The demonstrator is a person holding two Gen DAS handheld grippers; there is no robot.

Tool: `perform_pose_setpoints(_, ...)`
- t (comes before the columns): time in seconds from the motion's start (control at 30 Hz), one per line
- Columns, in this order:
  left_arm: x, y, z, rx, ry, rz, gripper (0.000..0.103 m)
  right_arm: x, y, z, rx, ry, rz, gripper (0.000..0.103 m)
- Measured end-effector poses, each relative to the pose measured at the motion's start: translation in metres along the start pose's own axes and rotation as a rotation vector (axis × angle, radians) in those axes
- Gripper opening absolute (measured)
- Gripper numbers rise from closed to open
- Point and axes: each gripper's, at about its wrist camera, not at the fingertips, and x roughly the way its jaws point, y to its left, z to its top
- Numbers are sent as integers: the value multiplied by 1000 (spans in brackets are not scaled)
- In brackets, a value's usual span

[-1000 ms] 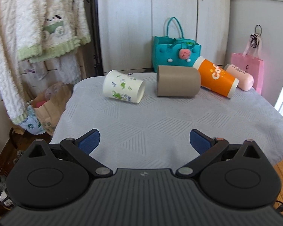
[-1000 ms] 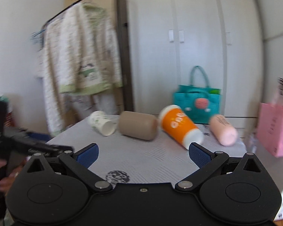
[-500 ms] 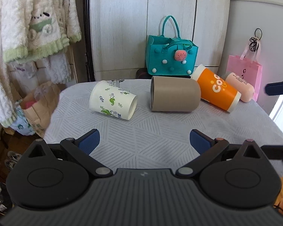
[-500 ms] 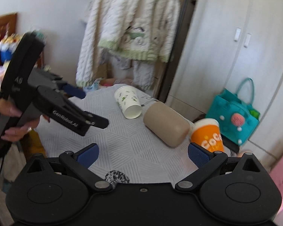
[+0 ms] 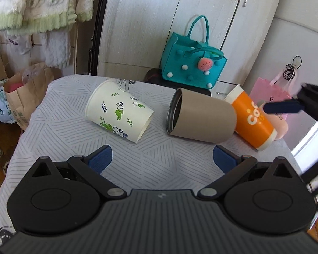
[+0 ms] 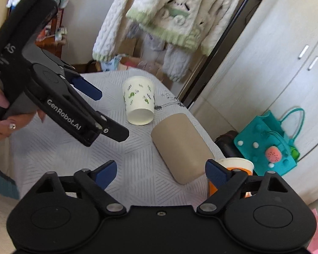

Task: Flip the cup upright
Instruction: 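Move the right gripper toward the lying tan tumbler and straddle its body, then close the right gripper on the tan tumbler and rotate it upright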

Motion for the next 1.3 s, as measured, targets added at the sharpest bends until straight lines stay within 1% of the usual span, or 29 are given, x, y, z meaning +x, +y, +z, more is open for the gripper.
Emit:
perform_pose_setpoints(0.17, 11, 3, 2, -19, 27, -31, 103, 31, -13, 7, -89, 40, -1, 92)
perform_pose_setpoints(0.27, 12, 4, 1, -21, 16, -15, 103, 47, -17, 13, -163, 57, 12, 93)
perform_pose_setpoints(0.33, 13, 6, 1, -31, 7, -9, 103, 57, -21, 18, -195, 75, 43, 91)
perform_pose_setpoints(0.43, 15, 11, 4, -54, -6, -11, 103, 65, -30, 23, -200, 73, 89, 88)
perform_pose_setpoints(0.63, 18, 16, 5, -46, 0, -13, 103, 82, -41, 30, -237, 94, 119, 88)
perform_pose_setpoints(0.7, 21, 15, 4, -41, 0, 2, 103, 90, -44, 31, -241, 116, 146, 88)
perform_pose_setpoints(0.73, 22, 14, 4, -31, -4, 18, 103, 93, -46, 32, -236, 127, 162, 86)
perform_pose_setpoints(0.77, 23, 13, 4, -24, -5, 31, 103, 97, -48, 32, -228, 140, 180, 87)
perform_pose_setpoints(0.8, 25, 14, 4, -24, 0, 34, 103, 99, -49, 33, -227, 140, 182, 86)
perform_pose_setpoints(0.87, 26, 18, 4, -44, 10, 9, 103, 104, -54, 34, -214, 141, 186, 83)
perform_pose_setpoints(0.93, 26, 23, 4, -71, 19, -14, 103, 107, -57, 34, -198, 139, 197, 84)
perform_pose_setpoints(1.03, 28, 27, 4, -90, 27, -25, 103, 111, -54, 32, -214, 134, 191, 84)
perform_pose_setpoints(1.13, 28, 26, 3, -86, 30, -26, 103, 117, -46, 31, -253, 138, 174, 84)
perform_pose_setpoints(1.3, 27, 23, 0, -74, 34, -31, 103, 119, -44, 30, -256, 130, 158, 84)
